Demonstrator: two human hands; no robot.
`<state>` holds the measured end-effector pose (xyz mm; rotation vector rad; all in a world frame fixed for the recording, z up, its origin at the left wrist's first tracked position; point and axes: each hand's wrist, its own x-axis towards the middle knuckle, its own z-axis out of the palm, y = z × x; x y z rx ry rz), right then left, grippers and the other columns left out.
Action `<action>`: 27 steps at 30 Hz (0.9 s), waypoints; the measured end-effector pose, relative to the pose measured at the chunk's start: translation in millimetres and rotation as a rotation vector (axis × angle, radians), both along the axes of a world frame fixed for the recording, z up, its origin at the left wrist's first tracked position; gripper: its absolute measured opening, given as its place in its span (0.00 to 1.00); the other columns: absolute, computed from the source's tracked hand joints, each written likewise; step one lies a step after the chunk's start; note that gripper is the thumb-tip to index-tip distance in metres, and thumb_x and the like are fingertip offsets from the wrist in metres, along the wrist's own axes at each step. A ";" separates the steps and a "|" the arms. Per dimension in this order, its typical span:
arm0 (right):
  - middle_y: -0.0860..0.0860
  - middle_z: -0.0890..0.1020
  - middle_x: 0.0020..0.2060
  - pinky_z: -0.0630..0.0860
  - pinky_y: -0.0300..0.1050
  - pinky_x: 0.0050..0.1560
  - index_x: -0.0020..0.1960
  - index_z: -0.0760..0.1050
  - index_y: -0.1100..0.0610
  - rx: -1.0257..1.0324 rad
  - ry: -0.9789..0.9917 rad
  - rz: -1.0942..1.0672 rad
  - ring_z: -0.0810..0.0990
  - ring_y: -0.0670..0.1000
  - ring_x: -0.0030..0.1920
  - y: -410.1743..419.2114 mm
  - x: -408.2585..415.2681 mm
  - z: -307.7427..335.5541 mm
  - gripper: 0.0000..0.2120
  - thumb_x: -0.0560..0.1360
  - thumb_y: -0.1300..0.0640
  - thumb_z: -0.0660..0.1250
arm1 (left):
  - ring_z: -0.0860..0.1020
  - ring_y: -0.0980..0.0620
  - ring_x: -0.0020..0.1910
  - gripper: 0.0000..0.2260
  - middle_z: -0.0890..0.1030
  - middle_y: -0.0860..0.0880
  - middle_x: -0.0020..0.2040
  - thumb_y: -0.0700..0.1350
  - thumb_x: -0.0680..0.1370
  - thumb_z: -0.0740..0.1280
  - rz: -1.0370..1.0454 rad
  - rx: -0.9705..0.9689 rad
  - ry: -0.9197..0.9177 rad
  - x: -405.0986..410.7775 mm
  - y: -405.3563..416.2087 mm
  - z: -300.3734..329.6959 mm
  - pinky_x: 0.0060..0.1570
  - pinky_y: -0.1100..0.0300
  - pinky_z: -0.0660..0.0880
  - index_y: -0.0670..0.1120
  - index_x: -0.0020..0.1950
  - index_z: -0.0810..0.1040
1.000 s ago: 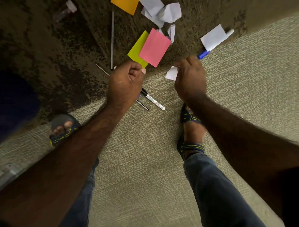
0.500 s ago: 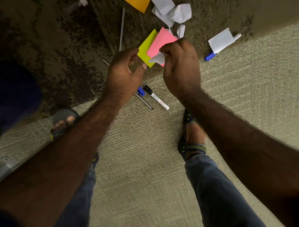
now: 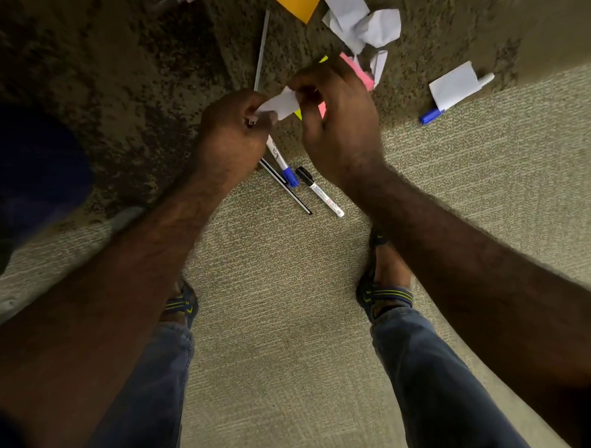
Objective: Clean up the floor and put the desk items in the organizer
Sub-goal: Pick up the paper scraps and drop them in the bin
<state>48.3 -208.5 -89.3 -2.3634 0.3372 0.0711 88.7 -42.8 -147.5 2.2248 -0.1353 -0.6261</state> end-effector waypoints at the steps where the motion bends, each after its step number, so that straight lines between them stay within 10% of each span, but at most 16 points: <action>1: 0.58 0.84 0.50 0.78 0.58 0.51 0.54 0.83 0.63 0.002 0.004 0.007 0.83 0.58 0.51 -0.1 3.0 0.3 0.09 0.78 0.64 0.66 | 0.83 0.61 0.45 0.10 0.85 0.51 0.48 0.49 0.77 0.72 0.015 0.009 0.017 0.1 1.1 -0.8 0.46 0.70 0.79 0.45 0.55 0.84; 5: 0.55 0.84 0.50 0.79 0.50 0.47 0.54 0.83 0.61 0.024 0.031 -0.024 0.82 0.53 0.48 -3.2 11.4 -2.0 0.10 0.77 0.64 0.65 | 0.80 0.72 0.40 0.07 0.83 0.56 0.45 0.48 0.77 0.71 0.077 0.041 0.062 4.3 3.8 -1.8 0.42 0.75 0.77 0.46 0.51 0.83; 11: 0.56 0.83 0.49 0.80 0.54 0.49 0.54 0.83 0.60 -0.061 0.014 -0.193 0.83 0.53 0.47 -23.3 18.0 -20.7 0.09 0.77 0.63 0.65 | 0.85 0.61 0.46 0.09 0.86 0.54 0.48 0.49 0.77 0.71 0.195 0.016 0.122 11.5 3.2 5.0 0.52 0.57 0.84 0.46 0.53 0.83; 15: 0.57 0.82 0.53 0.75 0.39 0.49 0.58 0.81 0.60 -0.141 0.096 -0.252 0.80 0.49 0.49 -48.9 18.9 -38.5 0.12 0.77 0.58 0.67 | 0.86 0.60 0.48 0.09 0.87 0.51 0.50 0.49 0.77 0.71 0.218 0.022 0.128 12.6 4.8 6.9 0.52 0.57 0.84 0.45 0.53 0.83; 21: 0.57 0.78 0.60 0.78 0.51 0.58 0.57 0.80 0.58 -0.218 0.286 -0.157 0.80 0.58 0.56 -76.3 18.8 -55.8 0.25 0.64 0.67 0.56 | 0.80 0.73 0.42 0.09 0.86 0.53 0.49 0.47 0.78 0.71 0.212 0.041 0.114 7.3 7.9 3.3 0.47 0.68 0.82 0.44 0.53 0.83; 27: 0.58 0.81 0.59 0.72 0.41 0.58 0.56 0.83 0.59 -0.229 0.343 -0.146 0.80 0.58 0.60 -80.0 19.9 -62.3 0.17 0.74 0.66 0.60 | 0.86 0.56 0.47 0.09 0.87 0.49 0.49 0.47 0.78 0.71 0.224 0.057 0.115 -2.6 6.1 2.2 0.48 0.57 0.83 0.42 0.51 0.82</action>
